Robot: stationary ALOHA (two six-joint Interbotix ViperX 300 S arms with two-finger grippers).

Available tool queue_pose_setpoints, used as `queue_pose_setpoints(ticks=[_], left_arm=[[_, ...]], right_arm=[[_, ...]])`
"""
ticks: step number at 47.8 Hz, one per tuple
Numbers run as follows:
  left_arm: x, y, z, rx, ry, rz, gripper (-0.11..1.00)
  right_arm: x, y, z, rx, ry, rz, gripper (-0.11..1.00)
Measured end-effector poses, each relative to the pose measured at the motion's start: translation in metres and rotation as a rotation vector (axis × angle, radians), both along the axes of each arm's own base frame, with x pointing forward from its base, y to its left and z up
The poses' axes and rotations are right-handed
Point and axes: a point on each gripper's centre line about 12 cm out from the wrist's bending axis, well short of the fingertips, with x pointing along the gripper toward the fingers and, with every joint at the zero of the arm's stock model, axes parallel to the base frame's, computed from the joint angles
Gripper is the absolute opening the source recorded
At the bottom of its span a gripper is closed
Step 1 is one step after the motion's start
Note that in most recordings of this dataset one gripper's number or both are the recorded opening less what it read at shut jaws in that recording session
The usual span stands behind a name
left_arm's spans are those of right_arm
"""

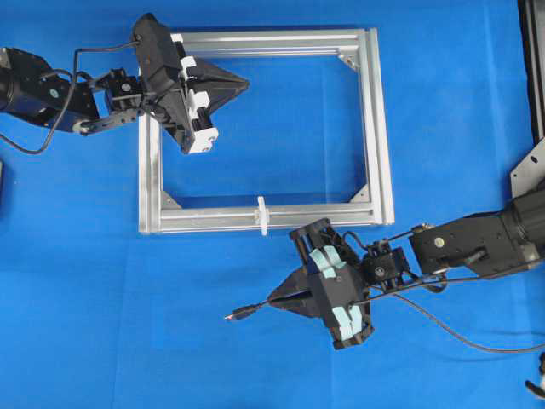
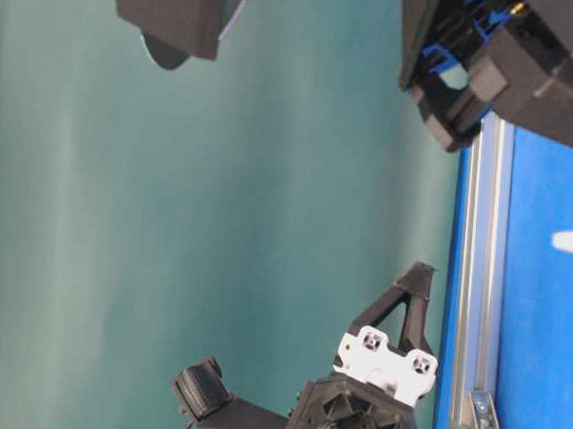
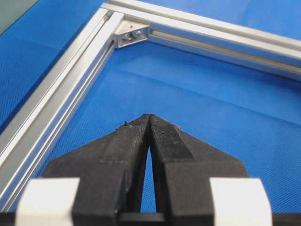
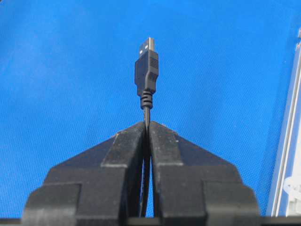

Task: Insert the wire through the string loop located in the center.
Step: 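Carry the USB plug with the right gripper toward the white zip-tie loop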

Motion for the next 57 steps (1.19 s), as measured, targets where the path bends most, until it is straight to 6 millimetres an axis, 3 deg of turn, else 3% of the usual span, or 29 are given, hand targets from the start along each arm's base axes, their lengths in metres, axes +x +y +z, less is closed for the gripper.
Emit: queue_pose_setpoints(ticks=[27, 57], left_arm=[[0.0, 0.0, 0.0, 0.0, 0.0, 0.0, 0.0], [0.0, 0.0, -0.001, -0.001, 0.003, 0.0, 0.0]], right_arm=[[-0.002, -0.001, -0.002, -0.002, 0.007, -0.002, -0.02], [-0.061, -0.02, -0.003, 0.02, 0.016, -0.025, -0.02]])
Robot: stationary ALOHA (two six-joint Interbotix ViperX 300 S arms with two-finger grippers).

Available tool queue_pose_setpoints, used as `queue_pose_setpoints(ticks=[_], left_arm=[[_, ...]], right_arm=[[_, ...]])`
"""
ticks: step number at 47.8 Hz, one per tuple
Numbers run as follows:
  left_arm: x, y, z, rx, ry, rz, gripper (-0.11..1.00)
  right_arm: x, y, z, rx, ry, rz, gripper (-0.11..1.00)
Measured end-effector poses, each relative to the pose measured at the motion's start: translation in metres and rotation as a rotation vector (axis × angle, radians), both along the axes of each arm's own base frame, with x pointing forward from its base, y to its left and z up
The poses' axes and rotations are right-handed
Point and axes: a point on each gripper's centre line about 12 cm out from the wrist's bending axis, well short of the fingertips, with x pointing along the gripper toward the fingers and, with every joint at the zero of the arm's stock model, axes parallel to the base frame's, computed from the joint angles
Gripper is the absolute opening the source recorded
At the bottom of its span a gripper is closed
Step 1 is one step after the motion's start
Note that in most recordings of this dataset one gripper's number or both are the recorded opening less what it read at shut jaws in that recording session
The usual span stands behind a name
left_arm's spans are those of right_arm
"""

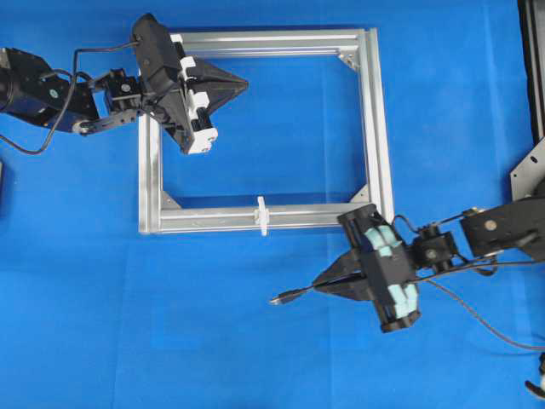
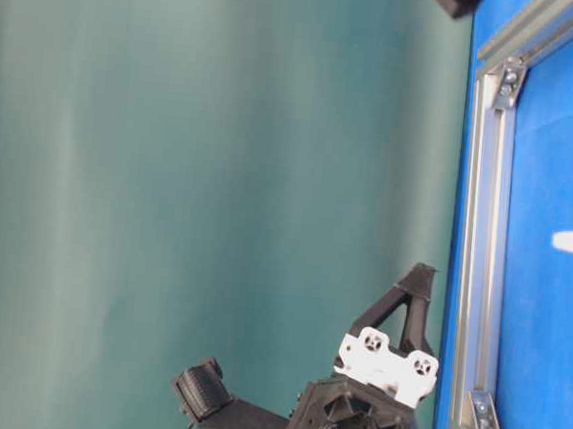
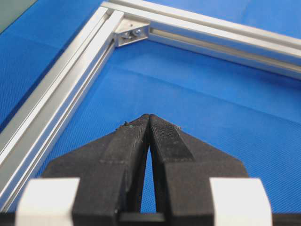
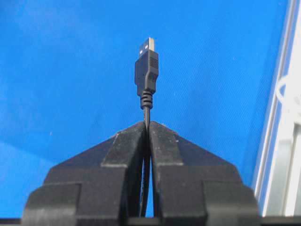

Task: Insert the wire through the string loop located in the center.
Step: 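Carry the USB plug with the right gripper toward the white zip-tie loop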

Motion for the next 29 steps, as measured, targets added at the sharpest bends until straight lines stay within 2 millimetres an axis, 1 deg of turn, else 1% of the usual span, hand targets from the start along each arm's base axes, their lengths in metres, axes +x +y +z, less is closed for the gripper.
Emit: queue_pose_setpoints(ticks=[6, 23, 29], left_arm=[[0.0, 0.0, 0.0006, 0.0, -0.001, 0.0, 0.0], [-0.0004, -0.0001, 0.0002, 0.0, 0.0, 0.0, 0.0], [-0.0004, -0.0001, 0.0002, 0.0, 0.0, 0.0, 0.0]], right_arm=[[-0.0039, -0.0008, 0.0013, 0.005, -0.008, -0.001, -0.02], [-0.0039, -0.0013, 0.0013, 0.006, -0.011, -0.002, -0.02], [-0.002, -0.0077, 0.0013, 0.006, -0.011, -0.022, -0.02]])
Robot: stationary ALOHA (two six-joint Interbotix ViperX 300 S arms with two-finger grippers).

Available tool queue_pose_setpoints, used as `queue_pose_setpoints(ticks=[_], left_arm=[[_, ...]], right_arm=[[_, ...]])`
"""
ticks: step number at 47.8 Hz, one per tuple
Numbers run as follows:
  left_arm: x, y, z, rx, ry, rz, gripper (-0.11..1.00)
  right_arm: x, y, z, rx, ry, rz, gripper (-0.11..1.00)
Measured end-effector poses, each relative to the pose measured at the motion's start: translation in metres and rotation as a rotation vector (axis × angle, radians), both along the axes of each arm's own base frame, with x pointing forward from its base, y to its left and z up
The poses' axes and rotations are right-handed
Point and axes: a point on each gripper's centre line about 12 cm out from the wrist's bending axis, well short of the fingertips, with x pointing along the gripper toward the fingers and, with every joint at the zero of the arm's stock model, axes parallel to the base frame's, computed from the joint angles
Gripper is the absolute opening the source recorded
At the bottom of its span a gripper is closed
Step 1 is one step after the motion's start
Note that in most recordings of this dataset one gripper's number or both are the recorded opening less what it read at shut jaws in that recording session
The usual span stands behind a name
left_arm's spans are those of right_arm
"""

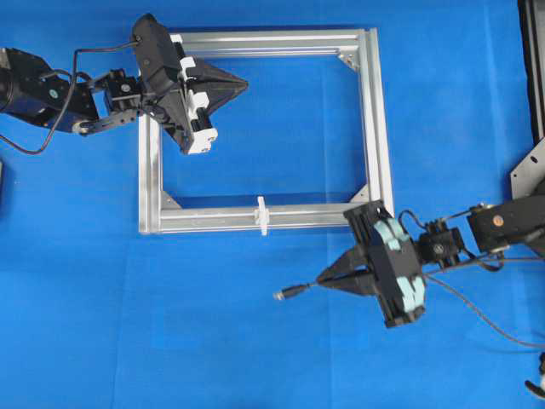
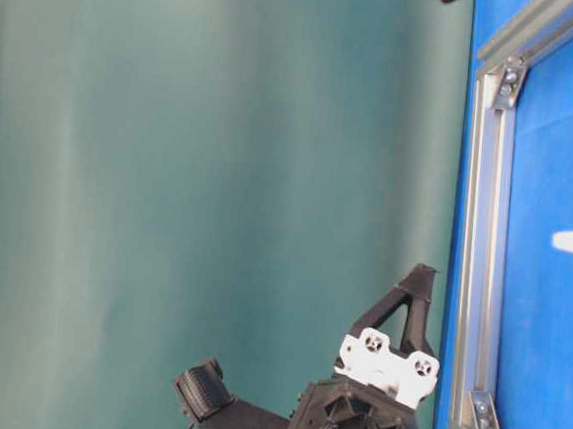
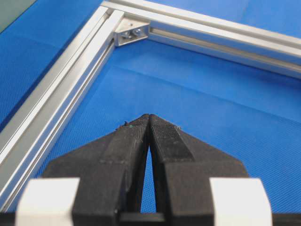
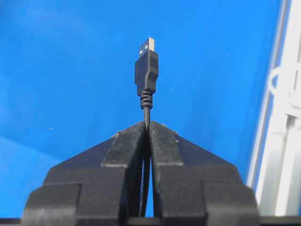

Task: Insert the wire through the string loop located in the center.
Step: 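Carry the USB plug with the right gripper toward the white zip-tie loop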

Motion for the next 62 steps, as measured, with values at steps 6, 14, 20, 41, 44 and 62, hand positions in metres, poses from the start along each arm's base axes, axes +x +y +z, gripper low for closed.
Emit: queue_pose_setpoints(ticks=[6, 14, 20, 41, 44, 62], left_arm=[[0.0, 0.0, -0.001, 0.0, 0.001, 0.0, 0.0], [-0.001, 0.0, -0.001, 0.0, 0.003, -0.001, 0.0], [-0.001, -0.002, -0.001, 0.0, 0.005, -0.006, 0.0], [-0.001, -0.003, -0.001, -0.002, 0.004, -0.007, 0.0], [-0.001, -0.003, -0.002, -0.001, 0.006, -0.007, 0.0], [-0.001, -0.002, -0.002, -0.001, 0.008, -0.006, 0.0]], right_arm=[[0.004, -0.013, 0.001, 0.0, -0.001, -0.041, -0.02], [0.004, -0.032, -0.002, 0.0, 0.006, -0.099, -0.02], [-0.001, -0.046, -0.003, -0.005, 0.013, -0.135, -0.02], [-0.005, -0.073, -0.003, -0.002, 0.009, -0.22, -0.02], [-0.005, -0.074, -0.003, -0.003, 0.009, -0.222, -0.02], [-0.005, -0.074, -0.002, -0.001, 0.001, -0.221, -0.02]])
